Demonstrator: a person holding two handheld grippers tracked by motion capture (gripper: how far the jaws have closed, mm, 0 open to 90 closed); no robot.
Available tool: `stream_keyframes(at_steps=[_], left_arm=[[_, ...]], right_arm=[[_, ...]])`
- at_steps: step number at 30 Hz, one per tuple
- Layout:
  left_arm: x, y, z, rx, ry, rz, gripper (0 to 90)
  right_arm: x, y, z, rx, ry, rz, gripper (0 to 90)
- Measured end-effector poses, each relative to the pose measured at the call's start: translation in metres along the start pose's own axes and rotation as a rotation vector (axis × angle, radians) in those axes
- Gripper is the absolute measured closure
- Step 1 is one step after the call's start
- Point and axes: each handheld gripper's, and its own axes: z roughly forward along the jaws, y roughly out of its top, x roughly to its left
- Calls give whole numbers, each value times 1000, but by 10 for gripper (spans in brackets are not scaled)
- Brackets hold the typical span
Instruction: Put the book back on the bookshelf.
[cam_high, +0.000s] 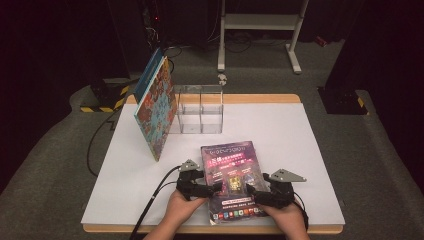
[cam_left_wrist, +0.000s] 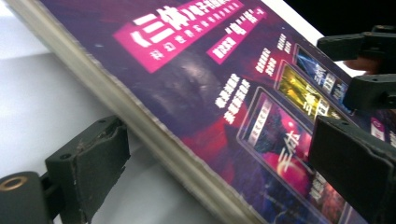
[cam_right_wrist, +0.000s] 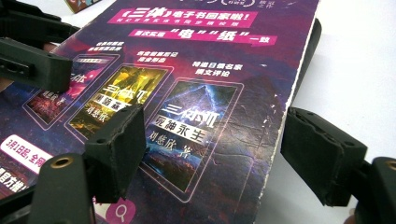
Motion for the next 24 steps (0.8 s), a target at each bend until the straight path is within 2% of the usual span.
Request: stream_keyframes(at_steps=[2, 5, 7, 10, 11, 13, 15, 18, 22, 23, 24], left_arm=[[-2, 0, 3, -1, -2, -12, 46], [-3, 0, 2, -1, 1, 10, 55], [-5, 1, 0, -18, 10, 28, 83], [-5, 3, -4, -36, 20, 29, 150], [-6, 3, -6, -51, 25, 45, 182], [-8, 3, -11, -90, 41, 96, 303], [-10, 3, -13, -95, 46, 130, 398], [-13, 2, -16, -119, 55, 155, 489], [-17, -1, -19, -138, 65, 225, 595], [-18, -2, -20, -143, 68, 251, 628], [-19, -2, -20, -150, 71, 259, 655]], right_arm=[[0, 0, 0, -1, 1, -2, 219], [0, 0, 0, -2, 0, 0, 219], [0, 0, 0, -3, -1, -3, 219], [0, 0, 1, -6, -3, -4, 220], [1, 0, 1, -6, -4, -4, 220], [1, 1, 1, -7, -3, -2, 221], [0, 1, 2, -8, 0, -4, 226], [-2, 4, 4, -3, 6, -1, 231], [-8, 9, 9, 7, 15, 3, 225], [-9, 11, 11, 14, 18, 15, 222], [-12, 13, 14, 17, 26, 25, 216]])
